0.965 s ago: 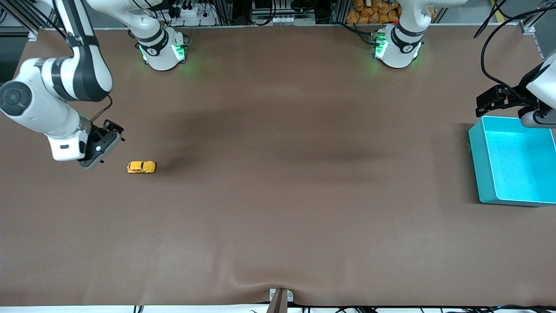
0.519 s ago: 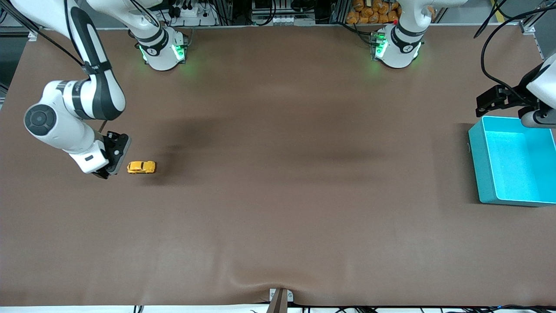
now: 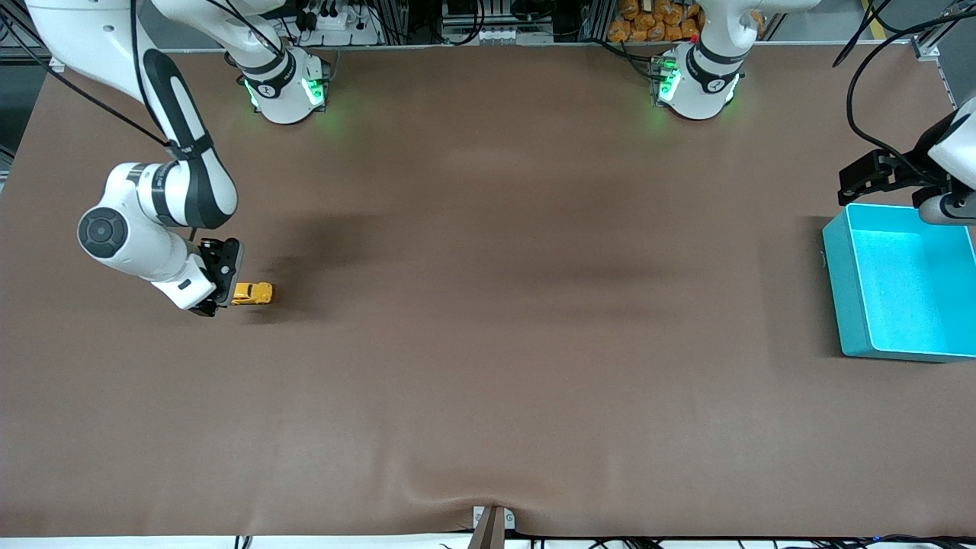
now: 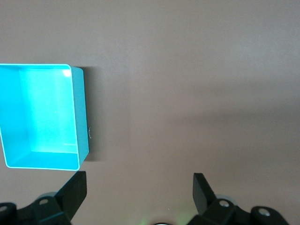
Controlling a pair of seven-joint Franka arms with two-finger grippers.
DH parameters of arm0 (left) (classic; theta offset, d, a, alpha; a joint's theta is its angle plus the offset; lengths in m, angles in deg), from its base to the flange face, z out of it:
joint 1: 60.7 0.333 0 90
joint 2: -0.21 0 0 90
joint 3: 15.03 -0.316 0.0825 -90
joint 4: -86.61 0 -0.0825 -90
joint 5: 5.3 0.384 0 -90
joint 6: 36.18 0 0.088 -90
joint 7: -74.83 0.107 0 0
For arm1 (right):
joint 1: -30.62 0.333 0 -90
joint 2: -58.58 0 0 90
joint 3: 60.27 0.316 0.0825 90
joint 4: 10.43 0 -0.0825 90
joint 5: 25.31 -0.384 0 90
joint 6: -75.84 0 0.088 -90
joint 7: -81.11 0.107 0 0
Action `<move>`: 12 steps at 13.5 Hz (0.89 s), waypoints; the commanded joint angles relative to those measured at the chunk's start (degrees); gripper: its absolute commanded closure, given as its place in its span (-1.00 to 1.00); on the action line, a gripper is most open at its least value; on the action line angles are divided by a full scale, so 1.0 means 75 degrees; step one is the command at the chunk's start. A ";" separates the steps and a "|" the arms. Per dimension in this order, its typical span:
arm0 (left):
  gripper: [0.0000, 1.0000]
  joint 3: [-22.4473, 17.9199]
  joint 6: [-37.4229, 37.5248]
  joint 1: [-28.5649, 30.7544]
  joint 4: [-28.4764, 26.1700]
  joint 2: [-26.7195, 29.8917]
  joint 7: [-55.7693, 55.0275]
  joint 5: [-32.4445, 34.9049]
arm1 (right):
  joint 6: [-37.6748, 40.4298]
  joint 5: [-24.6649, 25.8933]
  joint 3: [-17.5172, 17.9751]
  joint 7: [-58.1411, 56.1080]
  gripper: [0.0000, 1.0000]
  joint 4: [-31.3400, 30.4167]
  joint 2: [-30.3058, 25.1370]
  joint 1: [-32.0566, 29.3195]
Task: Wind and store yellow beetle car
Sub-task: 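Lower the right gripper over the yellow beetle car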
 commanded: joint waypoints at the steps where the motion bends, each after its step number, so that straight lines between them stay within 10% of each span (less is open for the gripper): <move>1: -1.00 0.0029 0.0051 0.0050 -0.0043 0.0082 0.0019 0.0095 | -0.0158 -0.0478 0.0039 -0.0474 -1.00 -0.0109 0.0198 -0.0099; 8: -1.00 0.0029 0.0040 0.0354 -0.0008 0.0106 0.0042 0.0060 | -0.1025 -0.0479 0.0039 -0.0780 -0.96 -0.0321 0.0479 -0.0075; 12: -1.00 0.0029 0.0040 0.0366 -0.0008 0.0106 0.0078 0.0060 | -0.1132 -0.0479 0.0050 -0.0791 -0.52 -0.0344 0.0573 -0.0064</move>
